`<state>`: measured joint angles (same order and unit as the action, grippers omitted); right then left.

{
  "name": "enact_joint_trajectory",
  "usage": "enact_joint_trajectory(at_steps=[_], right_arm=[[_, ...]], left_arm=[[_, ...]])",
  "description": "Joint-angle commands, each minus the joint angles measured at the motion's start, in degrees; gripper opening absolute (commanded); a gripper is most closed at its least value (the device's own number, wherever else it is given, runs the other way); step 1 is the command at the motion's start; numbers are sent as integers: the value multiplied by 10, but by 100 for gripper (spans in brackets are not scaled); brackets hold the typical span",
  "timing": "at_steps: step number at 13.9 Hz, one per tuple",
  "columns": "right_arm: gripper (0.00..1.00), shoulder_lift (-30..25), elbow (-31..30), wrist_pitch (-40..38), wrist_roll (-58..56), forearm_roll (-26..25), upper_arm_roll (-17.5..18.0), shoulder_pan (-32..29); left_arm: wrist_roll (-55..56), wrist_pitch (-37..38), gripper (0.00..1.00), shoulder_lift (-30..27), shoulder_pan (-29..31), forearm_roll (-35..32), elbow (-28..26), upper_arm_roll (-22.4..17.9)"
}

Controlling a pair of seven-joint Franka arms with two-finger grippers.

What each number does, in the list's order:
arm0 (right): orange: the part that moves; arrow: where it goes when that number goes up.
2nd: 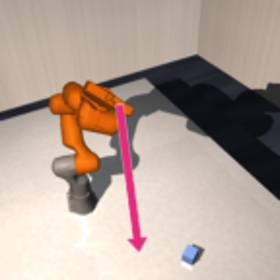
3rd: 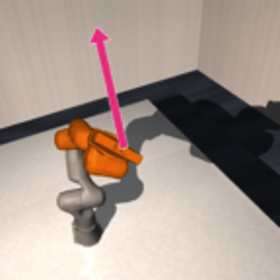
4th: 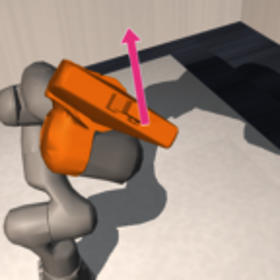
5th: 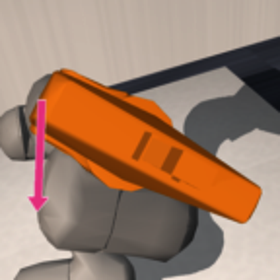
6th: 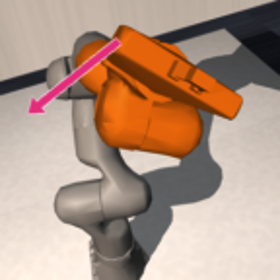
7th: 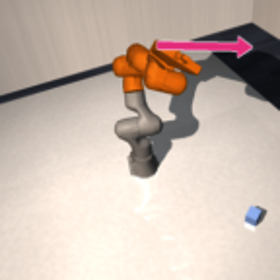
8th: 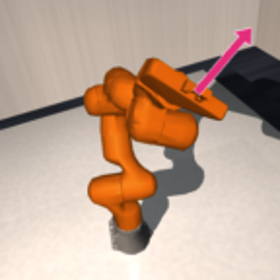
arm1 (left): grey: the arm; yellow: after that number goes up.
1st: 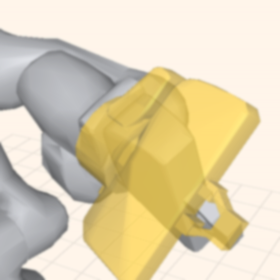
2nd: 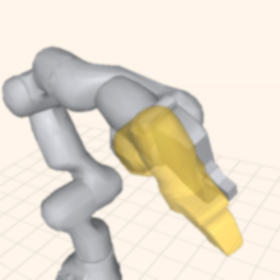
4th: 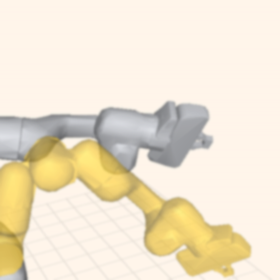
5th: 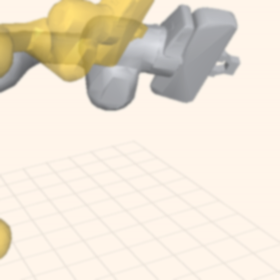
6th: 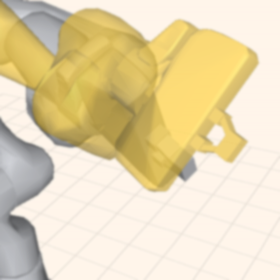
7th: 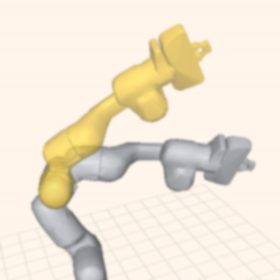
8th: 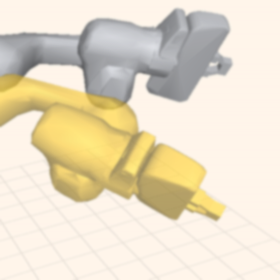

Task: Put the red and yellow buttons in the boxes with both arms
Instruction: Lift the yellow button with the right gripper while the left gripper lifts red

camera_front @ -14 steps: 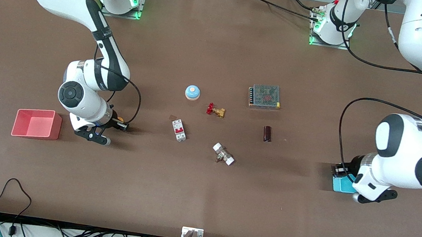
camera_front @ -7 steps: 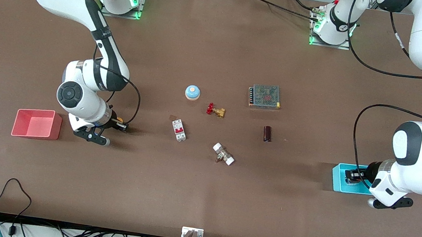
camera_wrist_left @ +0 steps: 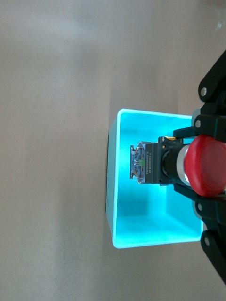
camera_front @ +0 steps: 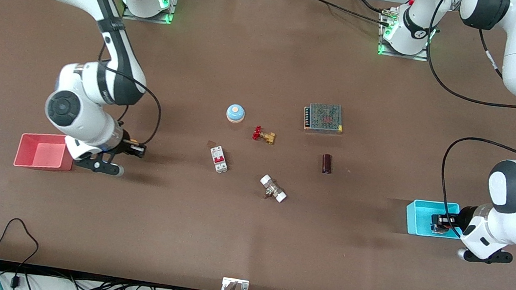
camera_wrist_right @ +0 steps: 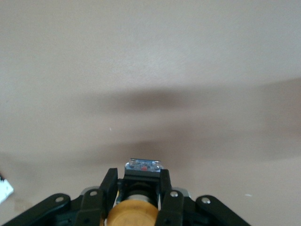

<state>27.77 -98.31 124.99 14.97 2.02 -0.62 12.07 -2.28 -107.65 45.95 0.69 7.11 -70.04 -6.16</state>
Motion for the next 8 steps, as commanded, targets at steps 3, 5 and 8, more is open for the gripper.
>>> enact_joint_trajectory(at_steps=[3,5,8], right_arm=[[27,-91,-11,-55,-154,9,-3,-63],[27,-106,-11,-56,-221,11,-3,-102],[27,-108,-11,-50,-310,8,-3,-149]], left_arm=[[-13,9,6,26,-2,-28,25,-3],[-13,9,6,33,3,-27,25,-3],[-13,9,6,40,4,-25,25,-3]])
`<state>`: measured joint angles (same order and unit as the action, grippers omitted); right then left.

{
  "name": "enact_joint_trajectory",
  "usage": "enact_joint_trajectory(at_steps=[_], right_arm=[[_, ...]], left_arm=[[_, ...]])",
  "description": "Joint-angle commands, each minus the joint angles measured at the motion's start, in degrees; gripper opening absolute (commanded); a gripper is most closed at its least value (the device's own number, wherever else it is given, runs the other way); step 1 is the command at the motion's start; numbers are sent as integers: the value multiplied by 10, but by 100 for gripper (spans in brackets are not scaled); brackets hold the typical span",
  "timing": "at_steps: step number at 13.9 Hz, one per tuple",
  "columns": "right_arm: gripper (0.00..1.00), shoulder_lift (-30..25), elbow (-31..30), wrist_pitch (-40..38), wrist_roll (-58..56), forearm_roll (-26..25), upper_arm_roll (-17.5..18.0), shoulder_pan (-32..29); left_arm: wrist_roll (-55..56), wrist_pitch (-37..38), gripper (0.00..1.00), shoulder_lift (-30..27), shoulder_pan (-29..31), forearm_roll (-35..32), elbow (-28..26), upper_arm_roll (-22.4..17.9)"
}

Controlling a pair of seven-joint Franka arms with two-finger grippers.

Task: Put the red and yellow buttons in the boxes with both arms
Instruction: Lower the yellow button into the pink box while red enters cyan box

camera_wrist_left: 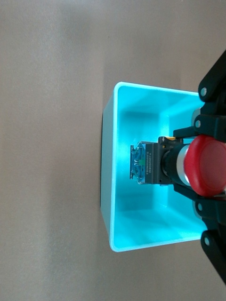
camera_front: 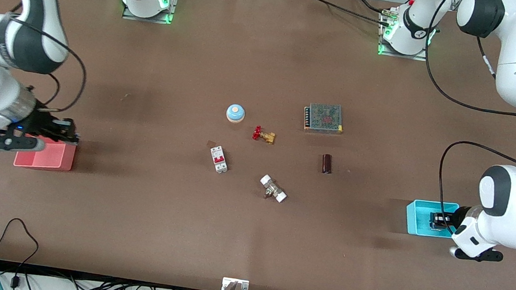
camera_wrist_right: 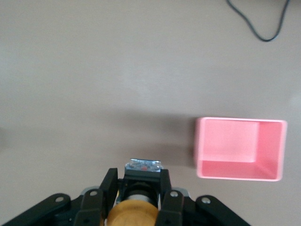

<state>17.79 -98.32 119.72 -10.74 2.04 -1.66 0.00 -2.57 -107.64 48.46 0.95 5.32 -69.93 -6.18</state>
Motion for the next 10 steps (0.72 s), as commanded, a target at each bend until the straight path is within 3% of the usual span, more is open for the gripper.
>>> enact_joint_trajectory(at_steps=[1,4,10], right_arm=[[27,-7,-11,4,-78,5,8,-38],[27,19,-11,50,-141,2,8,-63],[27,81,-11,123,-162,8,8,-96]], left_arm=[[-9,9,6,19,2,-7,23,-2],[-10,9,6,28,11,-4,25,-1],[-9,9,7,44,11,-2,26,-1]])
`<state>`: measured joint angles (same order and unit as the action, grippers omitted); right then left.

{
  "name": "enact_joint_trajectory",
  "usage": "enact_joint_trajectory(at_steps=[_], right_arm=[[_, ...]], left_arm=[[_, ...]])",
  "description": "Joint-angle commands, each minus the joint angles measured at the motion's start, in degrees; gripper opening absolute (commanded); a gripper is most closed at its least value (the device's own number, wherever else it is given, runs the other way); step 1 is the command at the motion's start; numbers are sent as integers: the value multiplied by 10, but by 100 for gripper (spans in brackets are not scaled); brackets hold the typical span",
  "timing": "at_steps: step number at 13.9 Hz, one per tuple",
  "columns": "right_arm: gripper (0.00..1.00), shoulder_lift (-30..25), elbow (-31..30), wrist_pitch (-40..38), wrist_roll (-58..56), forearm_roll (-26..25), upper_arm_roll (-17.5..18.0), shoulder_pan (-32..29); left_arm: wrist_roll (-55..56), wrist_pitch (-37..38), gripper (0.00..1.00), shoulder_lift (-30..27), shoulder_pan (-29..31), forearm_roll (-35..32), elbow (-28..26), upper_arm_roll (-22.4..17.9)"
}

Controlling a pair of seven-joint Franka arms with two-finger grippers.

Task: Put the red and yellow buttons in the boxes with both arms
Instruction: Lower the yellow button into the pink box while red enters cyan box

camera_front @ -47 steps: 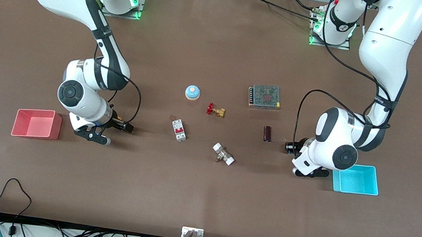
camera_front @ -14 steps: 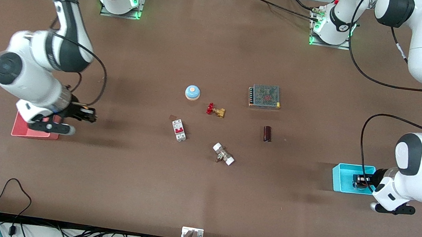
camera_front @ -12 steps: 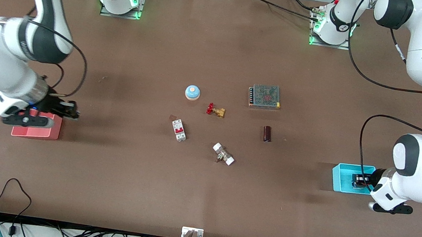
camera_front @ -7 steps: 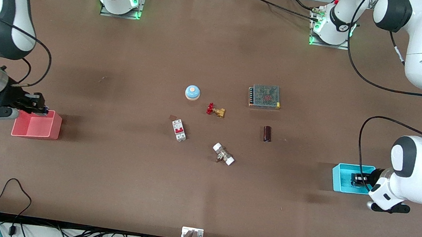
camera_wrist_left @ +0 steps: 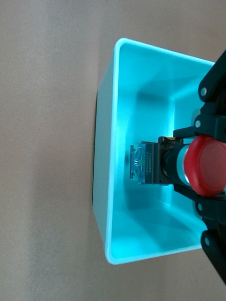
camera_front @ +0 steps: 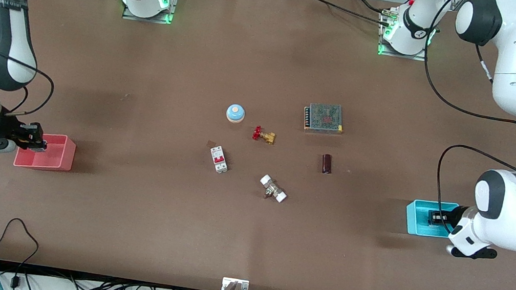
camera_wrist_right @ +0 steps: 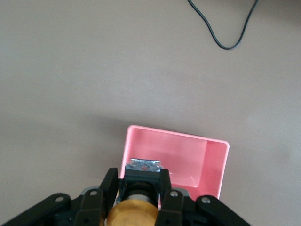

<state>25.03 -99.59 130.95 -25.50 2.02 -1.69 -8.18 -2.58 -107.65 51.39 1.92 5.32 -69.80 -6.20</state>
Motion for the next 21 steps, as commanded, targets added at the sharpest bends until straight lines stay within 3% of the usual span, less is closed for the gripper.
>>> enact_joint_trajectory(at_steps=[1,5,7,8,9,10,12,14,21], right_arm=[[27,12,2,11,-14,8,7,-18],[27,26,0,14,-14,11,7,-26],[27,35,-7,39,-16,11,7,-27],[27,41,-9,42,-16,11,7,-27],[27,46,-9,42,-16,11,7,-27],[27,53,-9,42,-15,11,7,-27],[27,63,-10,41,-15,11,7,-27],[27,70,-10,43,-15,11,7,-27],[28,88,-11,62,-17,10,-1,-28]], left_arm=[[-8,9,7,15,1,0,25,0],[-9,9,10,18,1,15,22,-1],[-10,9,20,20,1,15,22,-1],[-11,9,41,21,1,15,22,-1],[-12,9,55,21,1,15,22,-1],[-12,9,65,21,1,15,21,-1],[-12,9,74,21,1,15,20,-1],[-13,7,100,21,2,16,19,0],[-8,10,100,-20,0,14,27,0]])
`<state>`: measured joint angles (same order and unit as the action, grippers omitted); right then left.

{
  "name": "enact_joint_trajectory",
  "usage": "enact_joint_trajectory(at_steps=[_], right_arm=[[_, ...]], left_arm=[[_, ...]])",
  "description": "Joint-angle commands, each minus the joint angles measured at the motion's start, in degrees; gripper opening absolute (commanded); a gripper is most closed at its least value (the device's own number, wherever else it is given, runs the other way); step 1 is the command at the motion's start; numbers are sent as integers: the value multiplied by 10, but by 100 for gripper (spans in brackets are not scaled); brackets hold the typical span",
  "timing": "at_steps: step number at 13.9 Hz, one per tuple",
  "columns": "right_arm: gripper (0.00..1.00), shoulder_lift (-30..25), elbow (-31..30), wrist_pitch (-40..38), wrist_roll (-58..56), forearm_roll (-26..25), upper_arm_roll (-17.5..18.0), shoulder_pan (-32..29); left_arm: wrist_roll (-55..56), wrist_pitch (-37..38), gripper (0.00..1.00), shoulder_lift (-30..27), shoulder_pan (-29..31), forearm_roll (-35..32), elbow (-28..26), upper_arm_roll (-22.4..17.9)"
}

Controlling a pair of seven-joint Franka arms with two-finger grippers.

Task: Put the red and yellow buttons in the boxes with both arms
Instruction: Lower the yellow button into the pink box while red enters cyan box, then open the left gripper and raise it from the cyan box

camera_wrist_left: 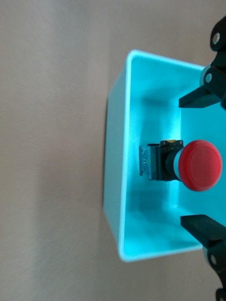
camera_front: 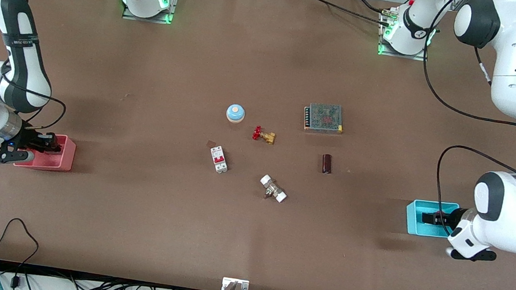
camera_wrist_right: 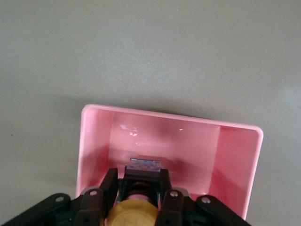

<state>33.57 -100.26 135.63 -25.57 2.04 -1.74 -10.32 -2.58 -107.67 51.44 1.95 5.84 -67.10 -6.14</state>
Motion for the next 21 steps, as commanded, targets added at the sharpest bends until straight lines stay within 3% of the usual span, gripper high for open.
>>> enact_joint_trajectory(at_steps=[1,4,10,14,19,21], right_arm=[[28,5,-5,21,-16,10,0,-7],[28,5,-5,21,-16,10,-1,-7],[30,14,-4,29,-16,9,-4,-8],[30,18,-4,34,-16,9,-4,-7],[53,19,-5,34,-16,9,-4,-7],[55,20,-4,34,-16,9,-4,-7]], left_arm=[[-8,12,100,-38,0,8,0,0],[-5,17,100,-102,-4,5,-8,3],[64,140,100,-209,-40,1,-12,9],[73,179,100,-265,-52,-18,-11,8],[67,200,100,-302,-29,-13,-15,1],[70,191,100,-355,-27,-15,-79,2]])
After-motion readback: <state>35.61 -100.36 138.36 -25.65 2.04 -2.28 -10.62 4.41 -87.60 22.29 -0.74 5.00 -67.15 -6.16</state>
